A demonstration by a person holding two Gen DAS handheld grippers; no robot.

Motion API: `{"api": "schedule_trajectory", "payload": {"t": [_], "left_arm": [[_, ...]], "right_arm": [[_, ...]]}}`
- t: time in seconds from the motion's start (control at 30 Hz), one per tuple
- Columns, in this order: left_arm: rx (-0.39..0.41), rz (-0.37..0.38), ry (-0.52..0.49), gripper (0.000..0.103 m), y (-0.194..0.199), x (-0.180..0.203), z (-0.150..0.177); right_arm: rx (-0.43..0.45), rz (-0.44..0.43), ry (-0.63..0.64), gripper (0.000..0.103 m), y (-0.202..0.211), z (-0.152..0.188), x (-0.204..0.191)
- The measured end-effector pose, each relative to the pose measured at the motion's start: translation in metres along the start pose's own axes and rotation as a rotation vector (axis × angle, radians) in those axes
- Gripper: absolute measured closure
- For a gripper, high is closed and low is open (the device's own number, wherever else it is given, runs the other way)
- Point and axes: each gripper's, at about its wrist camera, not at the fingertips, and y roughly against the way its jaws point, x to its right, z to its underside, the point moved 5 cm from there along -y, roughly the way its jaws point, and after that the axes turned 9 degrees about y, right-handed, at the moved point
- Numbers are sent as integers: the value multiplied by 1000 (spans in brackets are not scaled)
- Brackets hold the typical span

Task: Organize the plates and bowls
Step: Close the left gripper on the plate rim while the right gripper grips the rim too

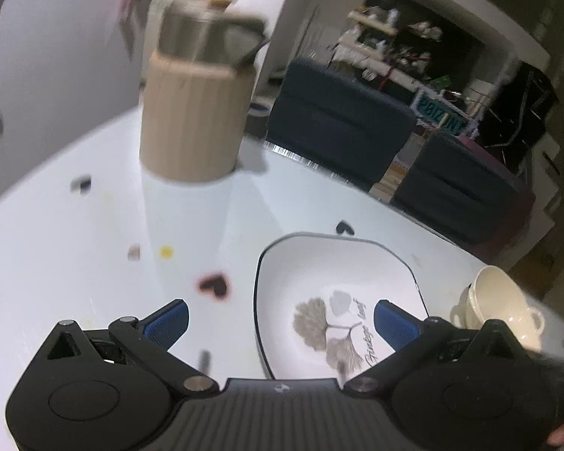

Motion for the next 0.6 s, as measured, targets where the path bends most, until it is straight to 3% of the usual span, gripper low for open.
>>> {"api": "schedule_trajectory", "payload": {"t": [0.23,0.47,0.6], "left_arm": [[-98,82,98,2,-6,-12,1],[-169,83,132,27,-16,-18,5],[-206,67,144,46,-20,-26,9]], "right_arm": [[-72,-31,-15,93,-27,16,-1],[-81,-27,-3,94,-21,20,-7],[-98,-56,10,94,-20,19,-16]]}}
